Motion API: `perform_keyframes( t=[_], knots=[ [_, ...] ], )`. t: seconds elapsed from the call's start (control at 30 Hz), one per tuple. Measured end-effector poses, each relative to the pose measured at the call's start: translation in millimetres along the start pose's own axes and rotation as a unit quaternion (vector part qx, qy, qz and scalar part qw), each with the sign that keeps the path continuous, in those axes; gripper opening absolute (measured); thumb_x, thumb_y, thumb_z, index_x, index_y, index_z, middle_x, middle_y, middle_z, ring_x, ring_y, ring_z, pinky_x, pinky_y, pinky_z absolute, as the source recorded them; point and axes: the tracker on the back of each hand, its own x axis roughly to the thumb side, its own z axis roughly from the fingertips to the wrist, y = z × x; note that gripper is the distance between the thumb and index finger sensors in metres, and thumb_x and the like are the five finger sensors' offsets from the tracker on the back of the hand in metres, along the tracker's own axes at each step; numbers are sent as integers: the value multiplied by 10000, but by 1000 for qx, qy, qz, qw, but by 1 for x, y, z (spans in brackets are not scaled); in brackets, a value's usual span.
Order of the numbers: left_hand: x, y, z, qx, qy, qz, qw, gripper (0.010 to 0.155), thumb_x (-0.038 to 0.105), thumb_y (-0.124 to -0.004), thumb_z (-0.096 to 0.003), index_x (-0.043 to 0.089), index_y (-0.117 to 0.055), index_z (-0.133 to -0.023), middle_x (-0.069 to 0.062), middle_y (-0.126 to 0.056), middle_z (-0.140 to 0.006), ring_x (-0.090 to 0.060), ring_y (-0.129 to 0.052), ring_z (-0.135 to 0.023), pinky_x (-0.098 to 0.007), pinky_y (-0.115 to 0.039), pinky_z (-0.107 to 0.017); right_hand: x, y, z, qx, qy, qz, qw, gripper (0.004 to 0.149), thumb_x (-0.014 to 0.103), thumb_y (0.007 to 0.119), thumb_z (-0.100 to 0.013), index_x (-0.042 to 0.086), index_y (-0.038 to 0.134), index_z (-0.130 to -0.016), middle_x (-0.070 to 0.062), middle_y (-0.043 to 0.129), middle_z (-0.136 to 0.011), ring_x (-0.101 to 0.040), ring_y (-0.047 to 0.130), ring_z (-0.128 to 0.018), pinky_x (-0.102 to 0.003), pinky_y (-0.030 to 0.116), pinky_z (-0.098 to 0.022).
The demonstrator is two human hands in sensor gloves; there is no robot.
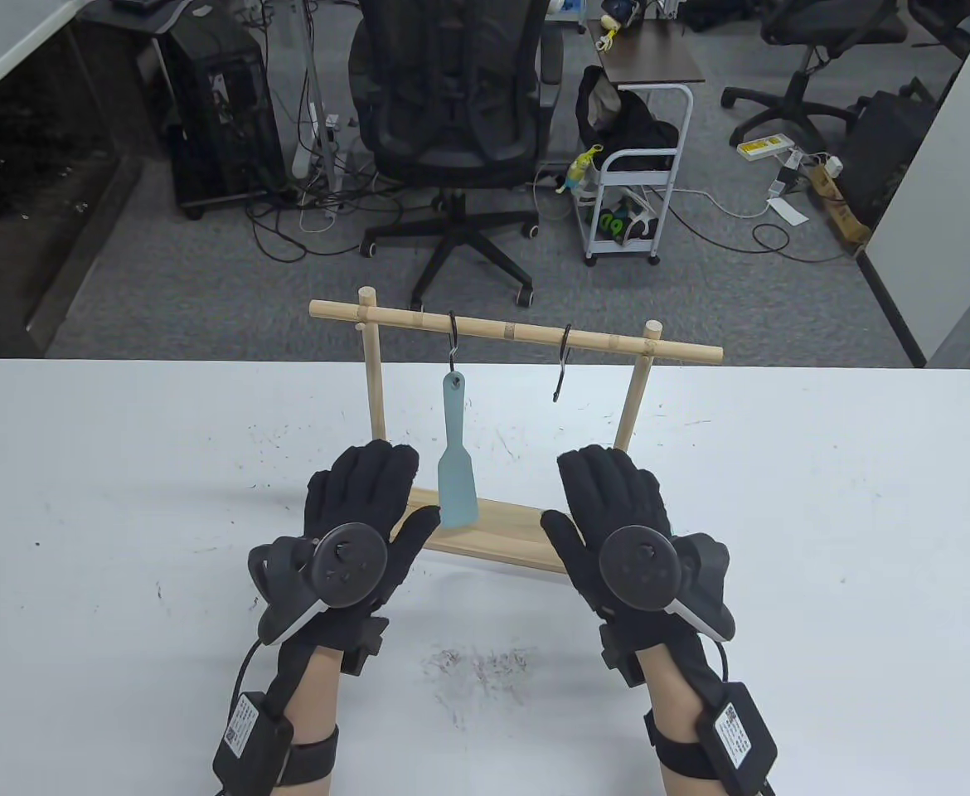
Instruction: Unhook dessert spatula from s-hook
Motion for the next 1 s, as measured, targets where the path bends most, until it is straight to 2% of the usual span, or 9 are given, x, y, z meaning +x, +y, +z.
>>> perform_keyframes(
  t=[0.4, 0.67, 0.8, 1.0],
  knots=[
    [11, -8, -6, -10, 22, -10, 1000, 753, 678, -609, -578, 330, -456, -1228, -64, -553, -1295, -380, -576, -1190, -632, -503, -855, 1, -6, 2, -2, -7, -12, 1000, 679, 546, 699, -513, 215, 596, -1097, -114, 588, -1157, -437, 604, -1042, -609, 495, -739],
    [3, -5, -26, -37, 80, 127, 988, 825, 677, -623, -577, 275, -336, -1237, -81, -451, -1304, -392, -491, -1197, -604, -453, -872, -6, -10, 3, 0, -5, -38, 999, 679, 545, 701, -512, 212, 599, -1095, -117, 596, -1152, -436, 616, -1035, -602, 503, -739],
    [-2, -11, -43, -77, 91, 240, 963, 854, 659, -655, -573, 244, -305, -1232, -96, -435, -1295, -394, -490, -1187, -590, -471, -868, -8, -12, 4, 8, -13, -55, 998, 676, 546, 699, -514, 212, 605, -1094, -118, 602, -1149, -435, 628, -1030, -599, 514, -736],
    [-2, -27, -67, -110, 111, 312, 937, 888, 647, -683, -569, 219, -269, -1227, -94, -435, -1288, -385, -501, -1181, -577, -484, -866, -12, -19, 7, 3, -17, -74, 997, 674, 545, 699, -514, 210, 611, -1092, -121, 607, -1147, -436, 635, -1026, -595, 521, -735]
  ],
)
